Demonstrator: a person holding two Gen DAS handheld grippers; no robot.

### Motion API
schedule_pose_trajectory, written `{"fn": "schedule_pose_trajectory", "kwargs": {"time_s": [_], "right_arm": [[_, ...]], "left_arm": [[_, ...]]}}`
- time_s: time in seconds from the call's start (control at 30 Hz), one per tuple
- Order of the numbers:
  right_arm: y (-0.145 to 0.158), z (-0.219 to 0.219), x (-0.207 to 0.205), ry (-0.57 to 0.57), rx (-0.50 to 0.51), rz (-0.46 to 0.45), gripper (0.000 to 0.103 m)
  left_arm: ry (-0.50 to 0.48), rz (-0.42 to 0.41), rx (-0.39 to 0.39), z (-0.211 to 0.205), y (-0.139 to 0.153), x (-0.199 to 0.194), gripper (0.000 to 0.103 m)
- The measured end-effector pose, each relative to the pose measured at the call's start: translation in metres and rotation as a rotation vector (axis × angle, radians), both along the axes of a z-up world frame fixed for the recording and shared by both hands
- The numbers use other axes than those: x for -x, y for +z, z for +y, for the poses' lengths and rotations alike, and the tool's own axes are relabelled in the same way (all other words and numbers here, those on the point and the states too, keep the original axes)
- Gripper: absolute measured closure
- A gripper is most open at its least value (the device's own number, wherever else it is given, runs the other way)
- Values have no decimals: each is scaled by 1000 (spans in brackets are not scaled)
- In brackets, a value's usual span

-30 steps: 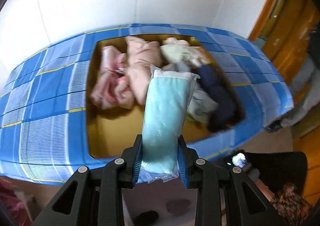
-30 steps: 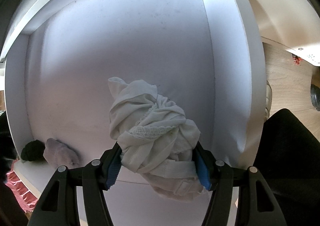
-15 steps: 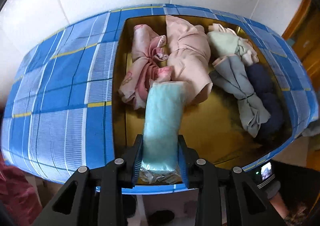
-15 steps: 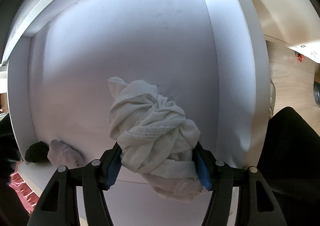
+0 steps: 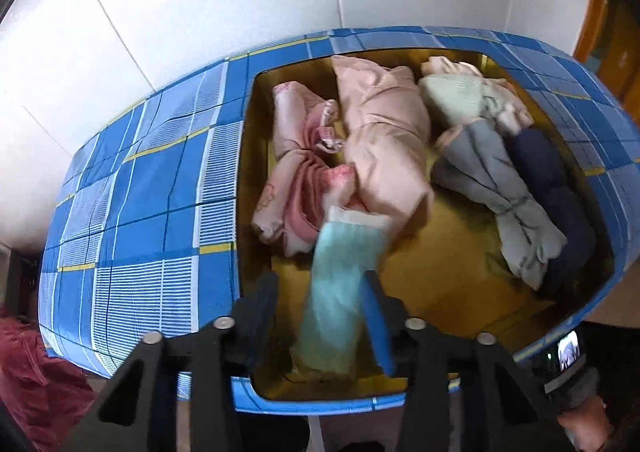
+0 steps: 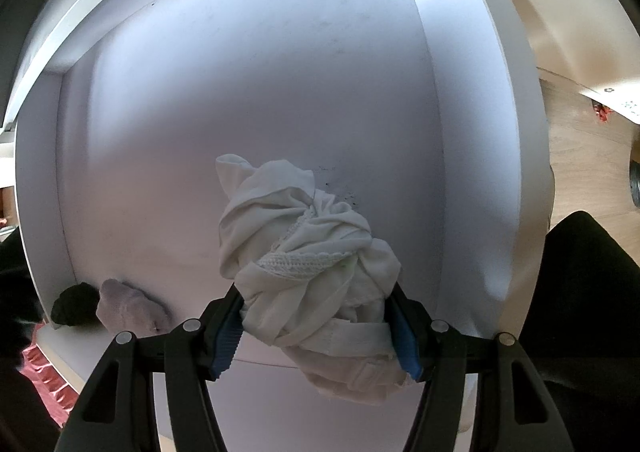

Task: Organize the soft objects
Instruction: 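Open the left tool to drop the teal package into the box, then move the left tool back into the shelf toward the grey knit item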

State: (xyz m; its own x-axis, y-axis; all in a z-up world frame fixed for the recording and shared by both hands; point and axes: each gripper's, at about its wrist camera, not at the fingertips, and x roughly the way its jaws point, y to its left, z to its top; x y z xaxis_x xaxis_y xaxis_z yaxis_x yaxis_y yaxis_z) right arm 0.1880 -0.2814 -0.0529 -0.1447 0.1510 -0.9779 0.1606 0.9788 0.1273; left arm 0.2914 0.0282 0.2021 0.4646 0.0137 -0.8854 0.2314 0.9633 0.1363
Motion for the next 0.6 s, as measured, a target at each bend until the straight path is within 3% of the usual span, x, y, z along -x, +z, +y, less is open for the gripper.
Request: {"fn": "schedule_pose_trajectory", "kwargs": {"time_s": [0.23, 0.37, 0.53, 0.6], "right_arm": [[-1, 0, -2, 11, -4, 2, 39], [-2, 0, -2, 12, -4, 4, 39], [0, 2, -4, 15, 0, 4, 39], [0, 3, -3, 16, 2, 4, 39]], "left_arm": [[51, 22, -56, 7, -9, -13, 73], [24, -11, -27, 9, -6, -5, 73], [-12, -108, 82, 16, 6, 24, 45], [-47, -155, 123, 18, 9, 41, 40]]}}
